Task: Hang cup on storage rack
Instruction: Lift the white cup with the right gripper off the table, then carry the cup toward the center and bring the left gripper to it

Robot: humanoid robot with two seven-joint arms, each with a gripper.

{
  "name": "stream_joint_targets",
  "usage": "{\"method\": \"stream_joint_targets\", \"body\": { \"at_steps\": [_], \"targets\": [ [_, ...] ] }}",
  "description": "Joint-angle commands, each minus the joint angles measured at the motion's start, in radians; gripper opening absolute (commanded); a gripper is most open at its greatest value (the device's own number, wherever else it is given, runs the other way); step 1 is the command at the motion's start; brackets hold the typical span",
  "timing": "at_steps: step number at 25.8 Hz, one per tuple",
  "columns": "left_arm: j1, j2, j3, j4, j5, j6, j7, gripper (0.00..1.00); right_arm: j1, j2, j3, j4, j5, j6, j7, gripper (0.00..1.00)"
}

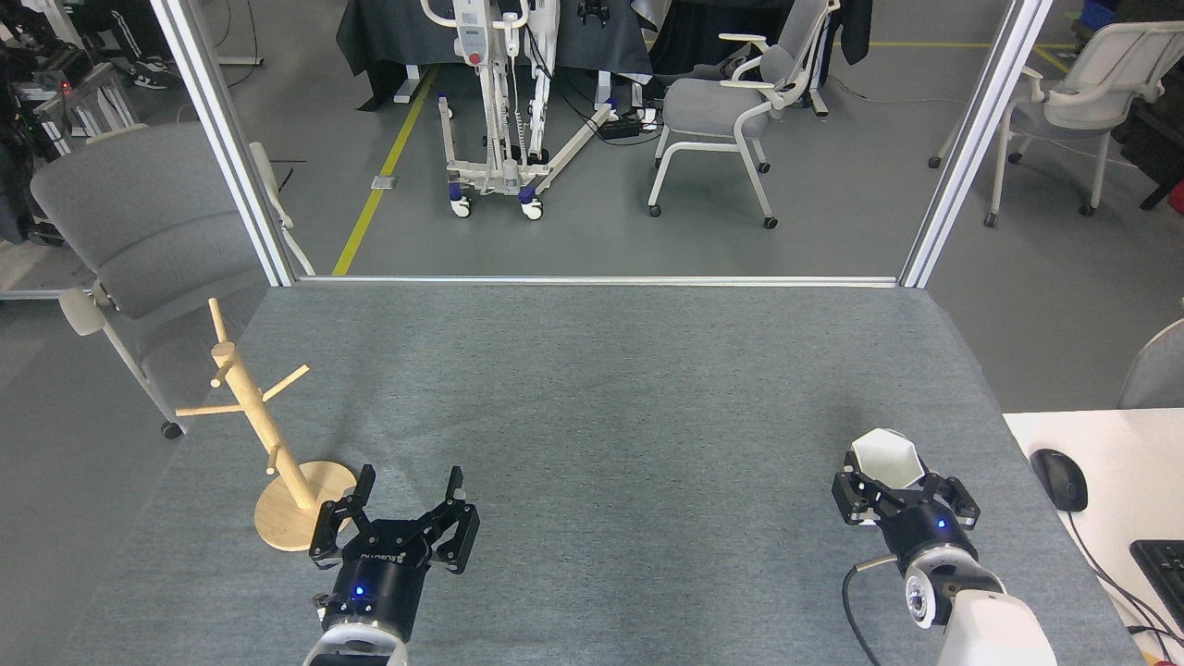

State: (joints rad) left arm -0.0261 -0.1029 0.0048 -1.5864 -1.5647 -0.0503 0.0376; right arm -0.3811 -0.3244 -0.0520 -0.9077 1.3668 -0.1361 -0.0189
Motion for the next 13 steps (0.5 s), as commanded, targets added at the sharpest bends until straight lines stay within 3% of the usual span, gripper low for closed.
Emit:
{"method": "stream_joint_targets", "body": {
  "at_steps": [1,7,13],
  "targets": [
    [-0.002,0.002,-0.006,0.0,0.0,-0.002,0.001,1.0,-0.002,-0.007,-0.003,-0.1,-0.025,0.003,0.017,0.34],
    [0.003,0.022,-0.1,0.003,-0.04,-0.013,0.007,0.99,0.016,-0.038,0.001,-0.396,-0.276,-0.007,0.158,0.34],
    [-0.009,0.054,-0.367,0.002,-0.279,-0.02,0.011,0.99,0.065,-0.031,0.024,-0.556,-0.31,-0.069,0.192,0.27]
  ]
}}
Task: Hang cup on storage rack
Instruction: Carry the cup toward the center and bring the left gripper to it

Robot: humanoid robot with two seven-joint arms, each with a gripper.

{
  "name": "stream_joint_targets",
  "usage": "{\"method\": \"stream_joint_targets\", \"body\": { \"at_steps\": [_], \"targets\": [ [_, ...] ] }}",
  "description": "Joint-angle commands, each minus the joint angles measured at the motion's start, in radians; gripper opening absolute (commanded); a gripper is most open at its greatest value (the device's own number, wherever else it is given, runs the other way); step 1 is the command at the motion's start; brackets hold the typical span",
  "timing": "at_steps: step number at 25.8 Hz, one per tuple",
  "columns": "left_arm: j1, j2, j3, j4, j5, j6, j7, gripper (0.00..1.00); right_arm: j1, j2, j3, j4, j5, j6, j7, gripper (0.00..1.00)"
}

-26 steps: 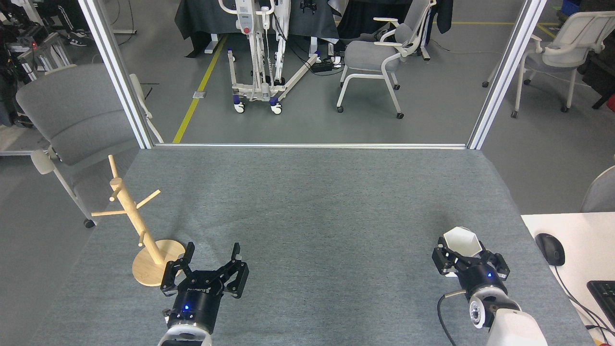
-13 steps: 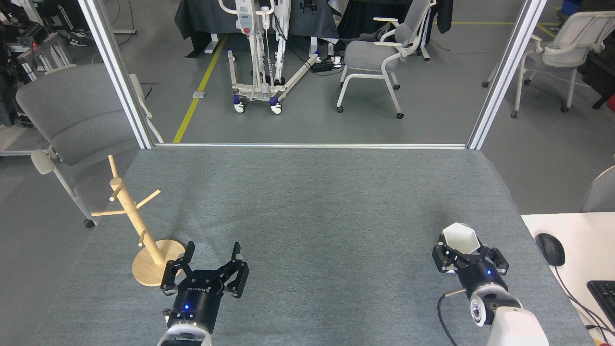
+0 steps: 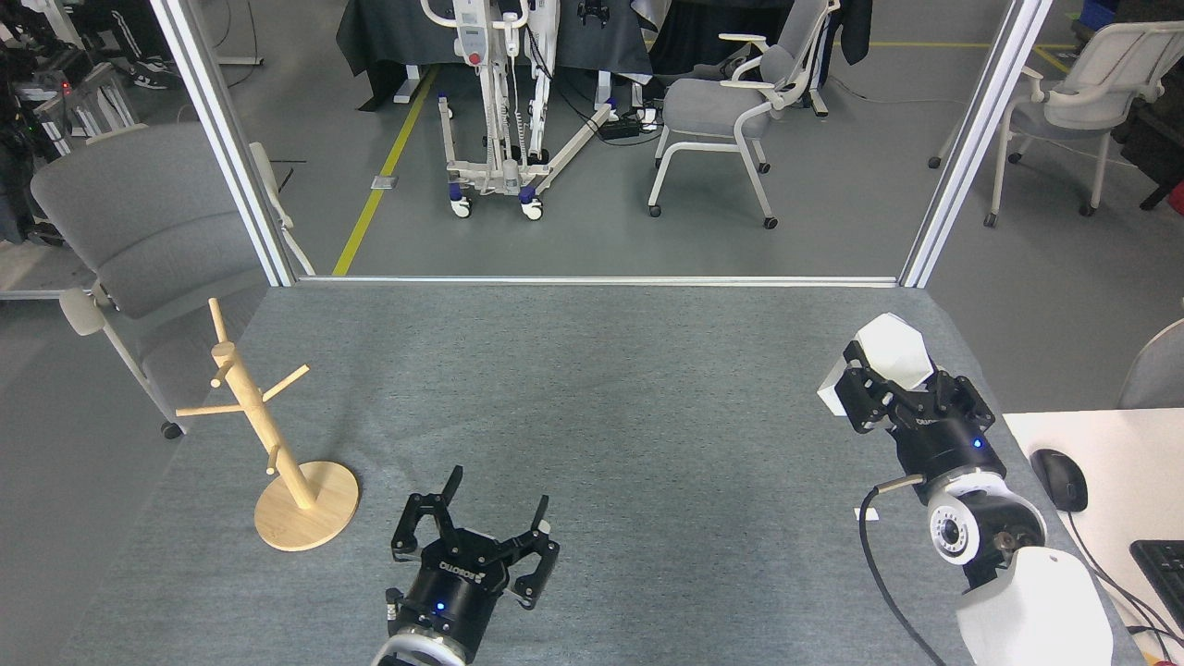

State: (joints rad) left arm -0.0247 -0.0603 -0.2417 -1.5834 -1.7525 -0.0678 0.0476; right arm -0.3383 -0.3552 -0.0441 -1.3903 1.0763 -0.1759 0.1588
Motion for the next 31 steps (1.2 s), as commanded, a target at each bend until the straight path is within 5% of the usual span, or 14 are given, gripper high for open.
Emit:
{"method": "stream_joint_targets", "body": {
  "at_steps": [1,7,13,20,31],
  "targets": [
    [-0.017,0.011,-0.159,0.0,-0.097,-0.009,0.001,0.99,0.025,-0.001,0.041,-0.085,-0.024,-0.03,0.013,0.25],
    [-0.15,-0.023,-0.277,0.105,-0.096,-0.032,-0.011,0.99,0.024,0.012,0.167,-0.139,-0.009,0.079,0.015,0.1],
    [-0.247,-0.075,-0.269,0.237,-0.074,-0.099,-0.012,0.99,-0.028,0.133,0.405,-0.157,0.206,0.541,0.019,0.11],
    [-0.327,-0.076,-0.268,0.313,0.071,-0.096,-0.014,0.99,-0.065,0.205,0.607,-0.165,0.22,0.914,0.042,0.11],
    [-0.391,-0.078,-0.195,0.39,0.146,-0.098,-0.045,0.99,-0.057,0.254,0.699,-0.159,0.237,1.01,0.159,0.1]
  ]
}}
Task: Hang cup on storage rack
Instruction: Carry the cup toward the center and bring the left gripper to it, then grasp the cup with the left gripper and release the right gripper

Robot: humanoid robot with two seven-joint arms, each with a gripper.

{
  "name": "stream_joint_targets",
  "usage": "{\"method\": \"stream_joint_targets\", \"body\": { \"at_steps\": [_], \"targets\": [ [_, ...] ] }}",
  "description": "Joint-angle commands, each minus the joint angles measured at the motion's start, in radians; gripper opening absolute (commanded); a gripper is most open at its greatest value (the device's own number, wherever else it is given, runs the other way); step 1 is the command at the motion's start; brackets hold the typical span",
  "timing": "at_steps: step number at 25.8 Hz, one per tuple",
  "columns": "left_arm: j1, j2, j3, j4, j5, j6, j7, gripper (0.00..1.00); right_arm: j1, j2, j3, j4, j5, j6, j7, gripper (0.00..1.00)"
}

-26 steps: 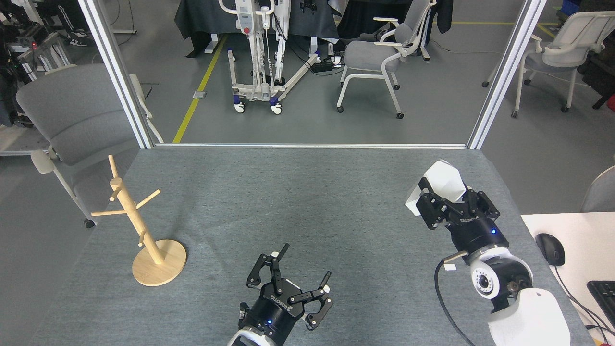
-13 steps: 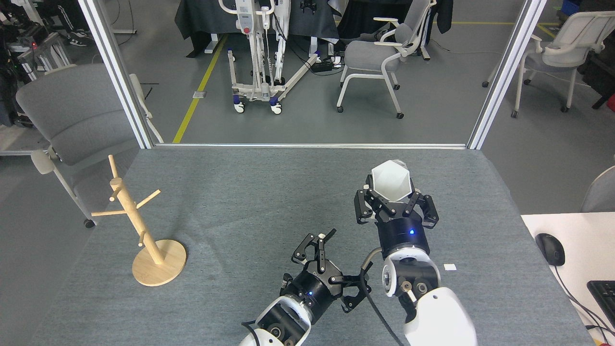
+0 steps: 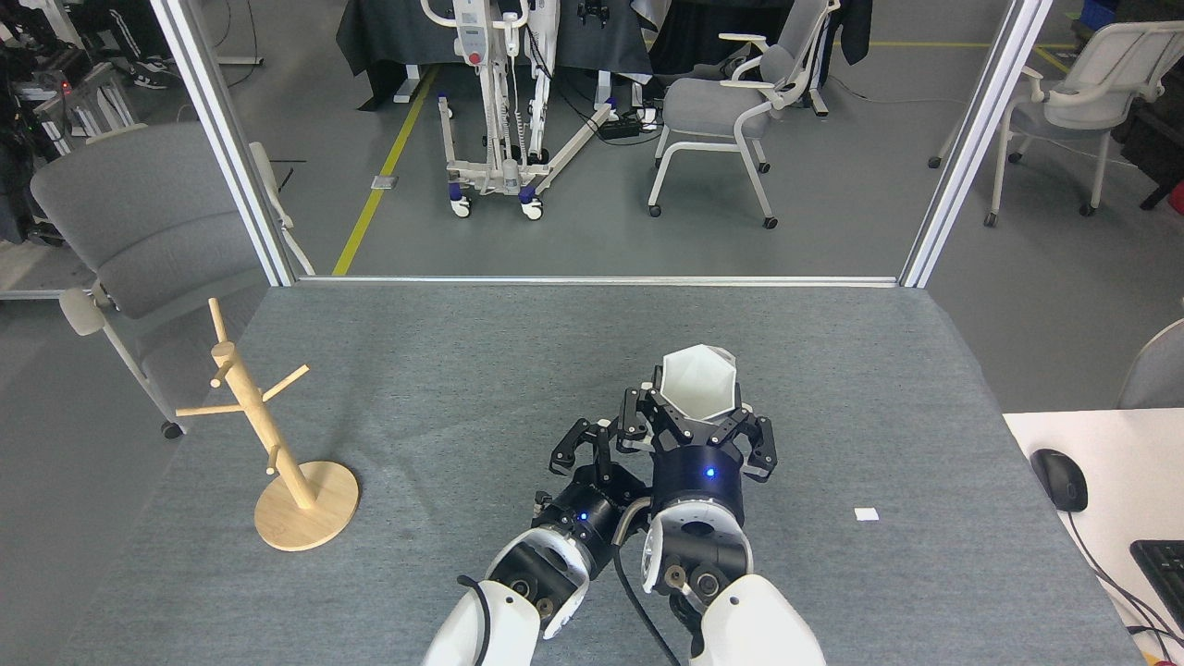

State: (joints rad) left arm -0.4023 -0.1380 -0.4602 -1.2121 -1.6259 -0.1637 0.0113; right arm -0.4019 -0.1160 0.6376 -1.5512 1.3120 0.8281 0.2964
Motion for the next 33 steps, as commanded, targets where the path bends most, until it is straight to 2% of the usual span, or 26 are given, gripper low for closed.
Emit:
{"method": "stream_joint_targets", "body": {
  "at_steps": [1,12,13,15,18,20,26,33],
  "targets": [
    [-0.018,-0.002,0.023,0.029,0.021,-0.002,-0.008,0.99,0.008,0.024,0.02,0.002,0.003,0.006,0.038,0.09],
    [-0.055,0.0,0.015,0.091,0.009,0.001,-0.014,0.98,0.029,0.041,0.085,0.01,0.003,0.02,0.053,0.1],
    [-0.055,0.0,0.014,0.094,0.008,0.0,-0.013,0.89,0.031,0.041,0.085,0.01,0.001,0.029,0.053,0.1],
    [-0.055,0.006,0.012,0.094,0.003,-0.005,-0.014,0.58,0.029,0.042,0.085,0.013,0.001,0.039,0.055,0.12],
    [-0.05,0.018,0.012,0.089,-0.028,-0.02,-0.051,0.0,0.029,0.042,0.086,0.017,0.001,0.039,0.055,0.21],
    [-0.047,0.02,0.014,0.092,-0.029,-0.048,-0.082,0.0,0.029,0.039,0.086,0.017,0.001,0.037,0.055,0.33],
    [-0.047,0.029,0.025,0.085,-0.028,-0.046,-0.083,0.0,0.028,0.038,0.085,0.026,0.003,0.039,0.055,0.54],
    [-0.038,0.064,0.028,0.074,-0.028,-0.045,-0.083,0.0,0.026,0.033,0.083,0.034,0.003,0.037,0.046,0.98]
  ]
}}
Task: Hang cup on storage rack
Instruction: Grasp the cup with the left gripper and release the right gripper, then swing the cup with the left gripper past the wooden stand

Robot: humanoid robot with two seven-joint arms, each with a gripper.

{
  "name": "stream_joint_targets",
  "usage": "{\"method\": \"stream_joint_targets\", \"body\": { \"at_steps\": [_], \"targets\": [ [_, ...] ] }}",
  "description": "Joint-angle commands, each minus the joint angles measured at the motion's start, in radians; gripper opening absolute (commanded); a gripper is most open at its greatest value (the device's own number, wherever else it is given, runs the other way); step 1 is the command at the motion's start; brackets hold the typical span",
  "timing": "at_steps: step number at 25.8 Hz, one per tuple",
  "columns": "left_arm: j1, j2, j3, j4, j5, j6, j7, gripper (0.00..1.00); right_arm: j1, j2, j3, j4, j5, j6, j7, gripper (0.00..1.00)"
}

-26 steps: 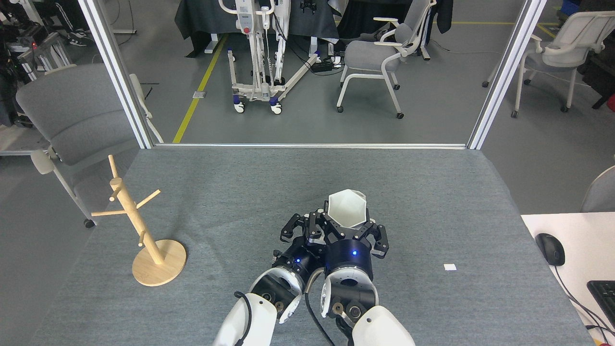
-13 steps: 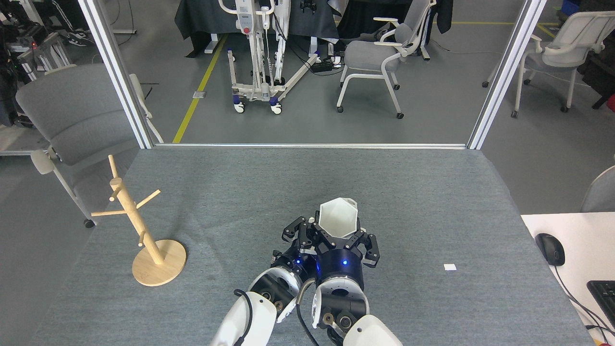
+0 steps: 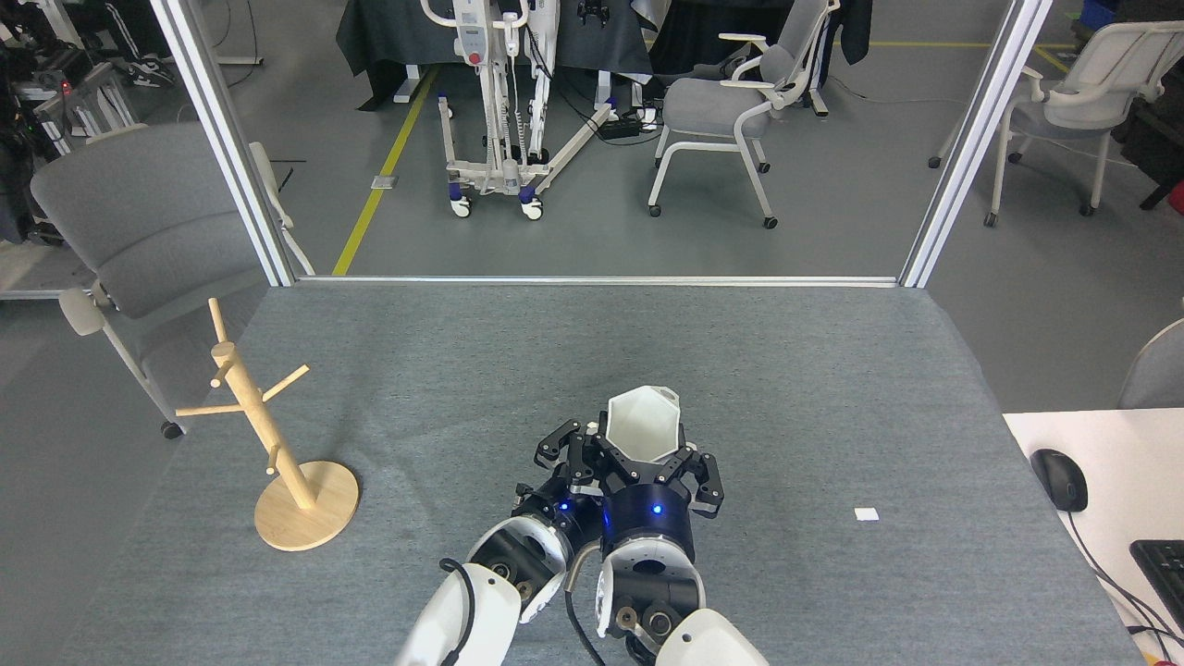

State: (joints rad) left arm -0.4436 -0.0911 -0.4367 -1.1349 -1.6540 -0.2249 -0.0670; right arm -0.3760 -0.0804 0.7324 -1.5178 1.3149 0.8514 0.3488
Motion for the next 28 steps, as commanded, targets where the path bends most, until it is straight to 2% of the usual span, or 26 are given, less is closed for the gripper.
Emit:
{"method": "stream_joint_targets", "body": {
  "at_steps": [1,11,14,18,21,24,28],
  "targets": [
    [0.003,0.02,0.006,-0.003,0.0,0.016,-0.005,0.0,-0.001,-0.002,-0.011,0.001,0.0,0.014,-0.007,0.98],
    [0.077,0.094,0.01,-0.068,-0.001,0.019,-0.007,0.0,-0.014,-0.002,-0.022,-0.001,-0.002,-0.015,-0.021,0.99],
    [0.172,0.146,0.016,-0.171,-0.001,0.021,0.001,0.0,-0.014,-0.001,-0.025,-0.001,-0.002,-0.018,-0.123,0.99],
    [0.353,0.214,0.096,-0.367,-0.001,0.021,0.004,0.0,-0.012,0.005,-0.03,-0.001,-0.011,-0.026,-0.375,0.99],
    [0.464,0.246,0.15,-0.483,-0.001,0.021,0.006,0.0,-0.015,-0.009,-0.054,-0.001,-0.014,-0.08,-0.441,0.99],
    [0.606,0.29,0.262,-0.599,-0.001,0.018,0.032,0.0,-0.009,-0.035,-0.215,-0.001,-0.019,-0.265,-0.441,0.99],
    [0.709,0.309,0.414,-0.589,-0.003,0.019,0.121,0.0,0.035,-0.081,-0.533,0.025,-0.016,-0.701,-0.444,0.99]
  ]
}}
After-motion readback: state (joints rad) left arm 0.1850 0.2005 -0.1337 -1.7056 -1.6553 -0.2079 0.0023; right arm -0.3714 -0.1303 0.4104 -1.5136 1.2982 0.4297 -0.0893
